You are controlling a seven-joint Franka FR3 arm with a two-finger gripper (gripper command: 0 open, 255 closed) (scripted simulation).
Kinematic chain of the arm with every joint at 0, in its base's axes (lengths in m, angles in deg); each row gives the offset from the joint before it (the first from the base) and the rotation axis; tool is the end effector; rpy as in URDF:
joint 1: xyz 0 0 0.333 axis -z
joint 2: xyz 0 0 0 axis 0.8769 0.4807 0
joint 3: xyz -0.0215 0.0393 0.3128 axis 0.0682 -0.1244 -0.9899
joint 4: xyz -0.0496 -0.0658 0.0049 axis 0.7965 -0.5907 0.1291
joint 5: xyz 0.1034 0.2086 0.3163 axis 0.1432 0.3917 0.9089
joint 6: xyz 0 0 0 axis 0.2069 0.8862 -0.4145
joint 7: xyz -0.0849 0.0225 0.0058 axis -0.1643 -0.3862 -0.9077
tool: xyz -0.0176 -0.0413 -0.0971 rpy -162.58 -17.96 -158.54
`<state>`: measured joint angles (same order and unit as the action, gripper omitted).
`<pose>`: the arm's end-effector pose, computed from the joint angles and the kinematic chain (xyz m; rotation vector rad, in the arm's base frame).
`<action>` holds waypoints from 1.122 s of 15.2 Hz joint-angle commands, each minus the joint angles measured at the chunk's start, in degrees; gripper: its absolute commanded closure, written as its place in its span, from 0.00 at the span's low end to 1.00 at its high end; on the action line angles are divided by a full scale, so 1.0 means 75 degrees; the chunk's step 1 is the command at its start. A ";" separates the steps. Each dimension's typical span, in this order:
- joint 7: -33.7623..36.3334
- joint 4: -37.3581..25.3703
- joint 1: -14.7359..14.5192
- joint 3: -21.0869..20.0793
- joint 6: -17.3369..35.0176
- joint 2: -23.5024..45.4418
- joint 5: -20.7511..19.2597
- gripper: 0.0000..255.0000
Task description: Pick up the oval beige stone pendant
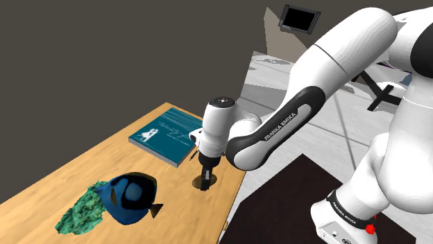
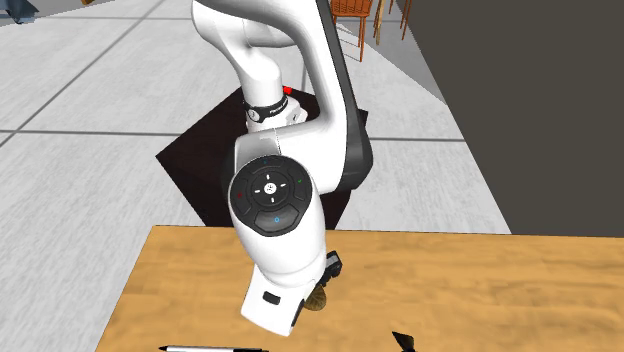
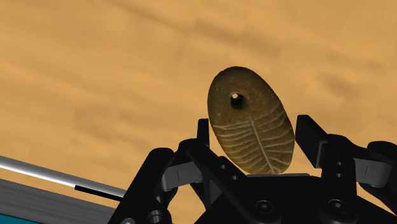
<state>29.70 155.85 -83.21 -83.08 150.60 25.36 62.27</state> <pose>0.3884 0.3287 0.2051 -2.7898 -1.3111 0.0283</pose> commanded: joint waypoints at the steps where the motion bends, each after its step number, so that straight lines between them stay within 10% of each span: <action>1: 0.0002 0.0001 -0.0001 0.0001 0.0002 0.0006 0.0000 1.00; 17: -0.0400 -0.0058 0.0215 -0.0293 -0.1255 -0.1246 0.0647 1.00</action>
<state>26.90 155.57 -81.67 -85.18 141.97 16.65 66.80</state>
